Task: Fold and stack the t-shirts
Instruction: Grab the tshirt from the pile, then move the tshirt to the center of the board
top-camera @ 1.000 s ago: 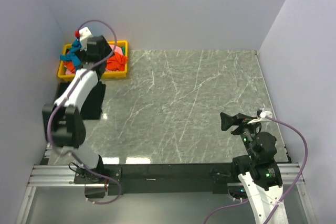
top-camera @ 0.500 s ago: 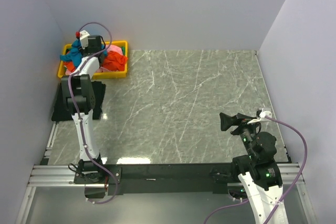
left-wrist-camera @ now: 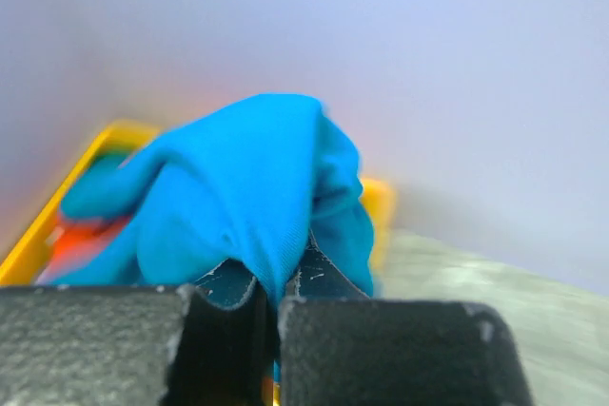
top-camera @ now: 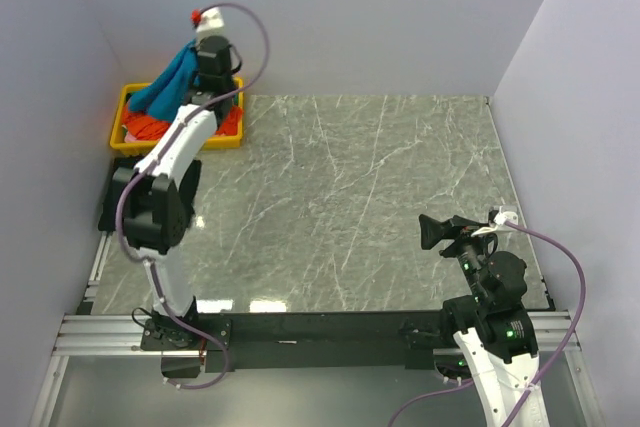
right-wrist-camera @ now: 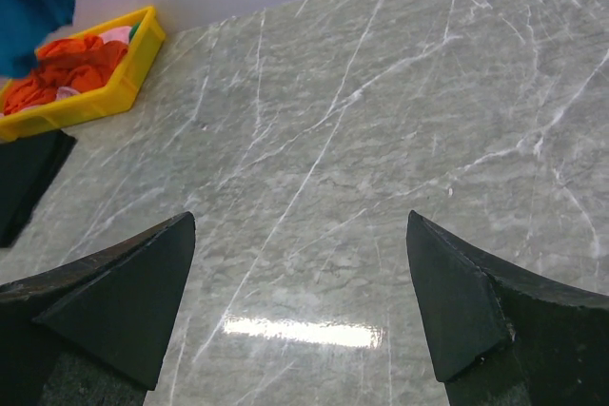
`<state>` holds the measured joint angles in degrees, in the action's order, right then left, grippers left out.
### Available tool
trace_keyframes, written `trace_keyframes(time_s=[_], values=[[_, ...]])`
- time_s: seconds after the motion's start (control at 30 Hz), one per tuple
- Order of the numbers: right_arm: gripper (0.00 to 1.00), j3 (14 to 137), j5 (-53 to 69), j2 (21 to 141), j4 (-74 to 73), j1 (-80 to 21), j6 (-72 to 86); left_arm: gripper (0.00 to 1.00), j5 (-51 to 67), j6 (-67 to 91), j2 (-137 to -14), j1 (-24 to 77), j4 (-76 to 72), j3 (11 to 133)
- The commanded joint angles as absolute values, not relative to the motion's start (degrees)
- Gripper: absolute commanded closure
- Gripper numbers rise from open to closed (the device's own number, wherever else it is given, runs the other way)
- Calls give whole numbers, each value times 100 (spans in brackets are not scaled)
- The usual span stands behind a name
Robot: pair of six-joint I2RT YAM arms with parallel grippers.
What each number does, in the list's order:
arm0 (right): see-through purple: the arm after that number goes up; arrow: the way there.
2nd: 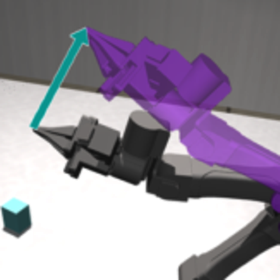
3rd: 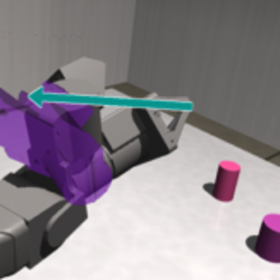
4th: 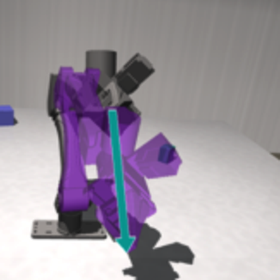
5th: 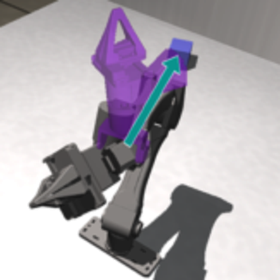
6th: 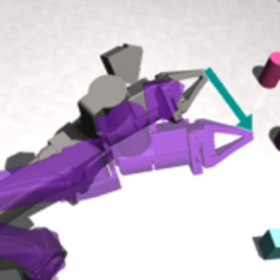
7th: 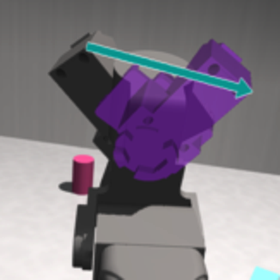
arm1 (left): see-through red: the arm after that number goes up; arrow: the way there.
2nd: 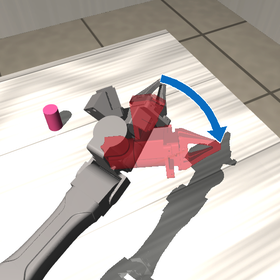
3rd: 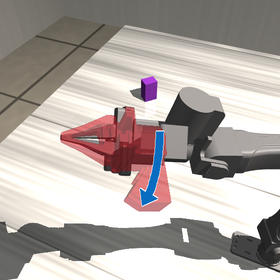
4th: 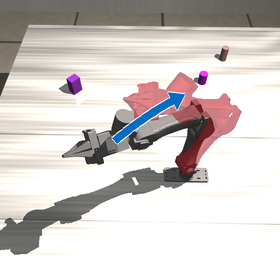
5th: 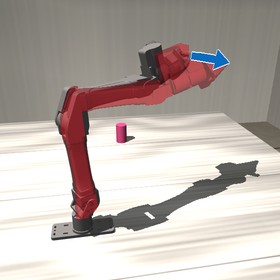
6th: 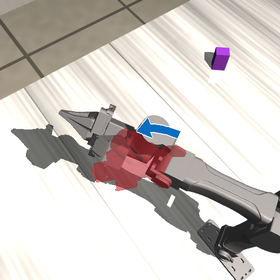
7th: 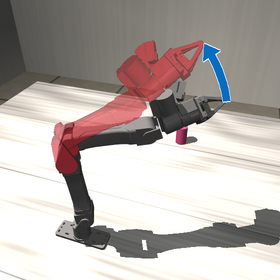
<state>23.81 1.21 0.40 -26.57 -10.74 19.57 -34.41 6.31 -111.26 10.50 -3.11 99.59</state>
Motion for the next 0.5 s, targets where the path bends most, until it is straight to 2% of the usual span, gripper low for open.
trace_keyframes(time_s=[0.0, 0.2, 0.3, 0.37, 0.47], values=[[2, 2443, 106, -1274, -2373, -1099, 1732, 99, -3165, 70, -10109, 1703, -353, 10590], [2, 2856, 18, -1125, -2189, -1099, 1679, 99, -2218, 323, -9388, 2995, 439, 11091], [2, 3189, -114, -897, -2232, -1099, 1775, 98, -1567, 632, -9168, 3251, 633, 11040], [3, 3479, -97, -695, -2425, -1099, 1863, 97, -1074, 1237, -8843, 3322, 598, 10549], [2, 3857, 104, -414, -2785, -1099, 1890, 94, -1010, 1844, -8377, 3322, 580, 9460]])
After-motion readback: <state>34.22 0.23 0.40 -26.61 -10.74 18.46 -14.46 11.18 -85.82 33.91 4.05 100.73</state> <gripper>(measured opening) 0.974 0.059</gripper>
